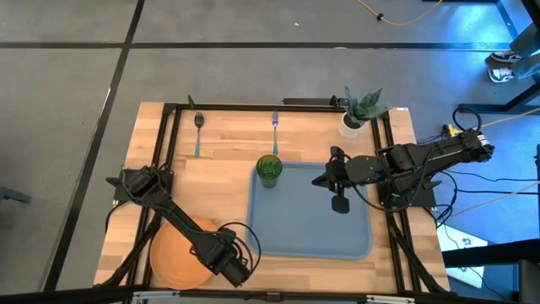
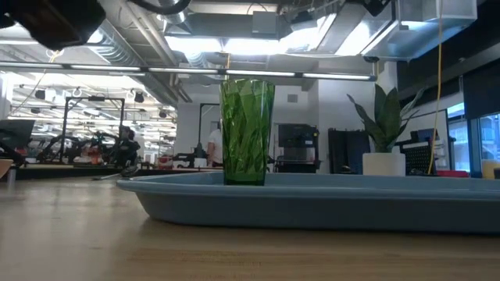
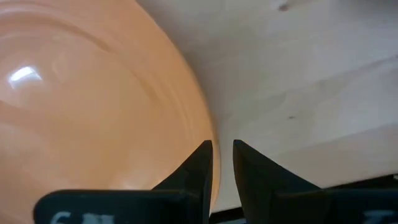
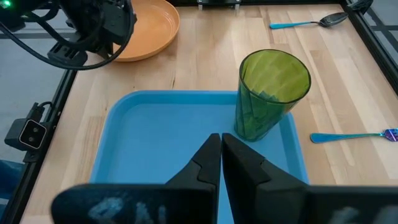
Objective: Pick and place plate/cup/fork/spoon on tray
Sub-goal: Put the orange plate on the blue tray to the right of the green cup
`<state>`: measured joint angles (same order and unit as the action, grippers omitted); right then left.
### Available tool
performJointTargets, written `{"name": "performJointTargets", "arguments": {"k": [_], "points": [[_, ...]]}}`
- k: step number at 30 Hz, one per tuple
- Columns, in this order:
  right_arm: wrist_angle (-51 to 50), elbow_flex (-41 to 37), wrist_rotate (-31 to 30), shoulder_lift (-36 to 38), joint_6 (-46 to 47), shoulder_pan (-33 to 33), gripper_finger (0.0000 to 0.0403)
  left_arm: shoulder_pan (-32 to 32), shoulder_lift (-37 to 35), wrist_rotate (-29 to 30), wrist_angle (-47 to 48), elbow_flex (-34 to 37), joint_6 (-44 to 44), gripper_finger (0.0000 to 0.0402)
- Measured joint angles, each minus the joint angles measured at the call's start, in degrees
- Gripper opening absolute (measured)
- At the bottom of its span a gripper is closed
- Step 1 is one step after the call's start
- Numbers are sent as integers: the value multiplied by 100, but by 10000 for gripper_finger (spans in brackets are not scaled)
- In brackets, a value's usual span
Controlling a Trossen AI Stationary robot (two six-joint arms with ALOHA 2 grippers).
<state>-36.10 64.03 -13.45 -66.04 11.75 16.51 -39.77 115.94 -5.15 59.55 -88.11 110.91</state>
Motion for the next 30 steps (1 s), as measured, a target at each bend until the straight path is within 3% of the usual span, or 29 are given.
{"name": "performJointTargets", "arguments": {"k": [20, 26, 30], "points": [[0, 0, -197, 0, 0, 0, 21, 2, -28, -29, -436, 791, -228, 55], [0, 0, -197, 0, 9, 0, 21, 46, -37, -147, -435, 798, -693, 14], [0, 0, -197, 2, -36, 0, 21, 39, -44, -97, -364, 712, -1065, 7]]}}
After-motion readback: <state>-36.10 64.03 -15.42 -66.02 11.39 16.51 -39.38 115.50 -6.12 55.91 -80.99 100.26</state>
